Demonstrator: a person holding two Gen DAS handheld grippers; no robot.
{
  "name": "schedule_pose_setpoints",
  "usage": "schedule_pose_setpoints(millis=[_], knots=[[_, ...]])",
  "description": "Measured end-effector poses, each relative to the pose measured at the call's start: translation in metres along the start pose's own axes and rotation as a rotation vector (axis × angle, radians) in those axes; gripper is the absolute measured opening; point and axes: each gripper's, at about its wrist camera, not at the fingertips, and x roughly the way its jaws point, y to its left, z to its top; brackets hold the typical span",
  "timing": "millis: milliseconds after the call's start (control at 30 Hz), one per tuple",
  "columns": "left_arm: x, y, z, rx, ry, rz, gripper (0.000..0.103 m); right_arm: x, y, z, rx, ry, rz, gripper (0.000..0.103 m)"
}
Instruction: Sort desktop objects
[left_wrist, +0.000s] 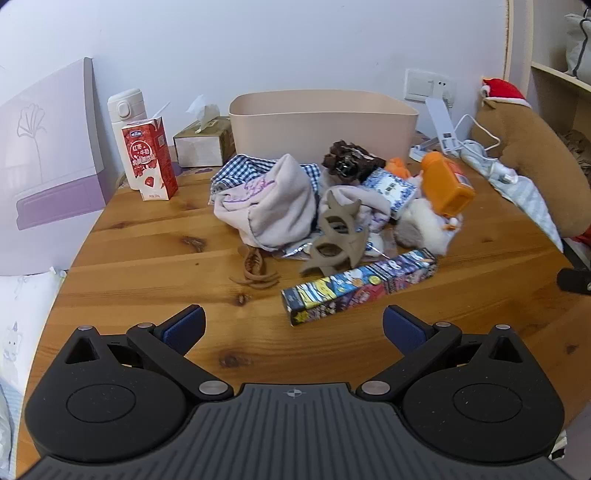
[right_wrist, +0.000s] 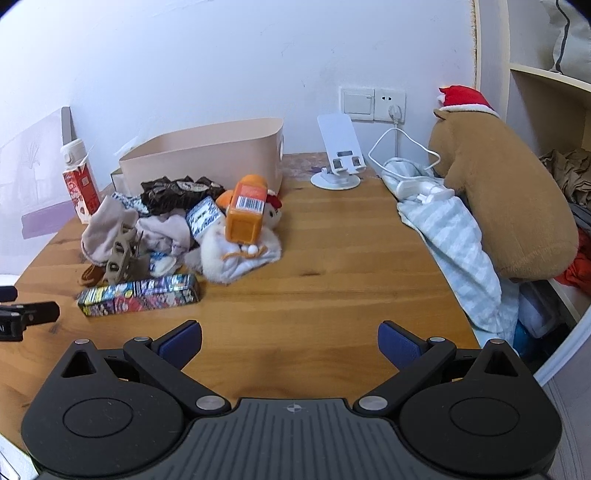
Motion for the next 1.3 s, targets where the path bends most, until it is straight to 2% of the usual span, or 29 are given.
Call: schedule_pose_setpoints(millis=[500, 700, 967, 1167, 1300], knots=[[0.047, 0.023, 0.041, -0.011, -0.007, 0.045, 0.103, 0.065, -0.001, 0.053, -0.038, -0.007, 0.042, 0.103], [0.073, 0.032, 0.052, -0.021, 0.017, 0.069, 0.103, 0.094, 0.004, 0.073, -0.047, -0.003, 0.067, 0.103], [0.102, 0.047, 0.055, -0.039, 0.061, 0.085, 0.103, 0.131, 0.011, 0.094, -0.067, 0.004, 0.063, 0.103], [0.126, 0.053, 0.053, -0.047, 0.084, 0.088, 0.103, 0.161, 0.013, 0.101, -0.022, 0.057, 0.047, 0.103], [0.139, 0.057, 0.052, -0.062, 0.103, 0.079, 0.103, 0.173, 0.017, 0.101, -0.037, 0.079, 0.059, 0.103]])
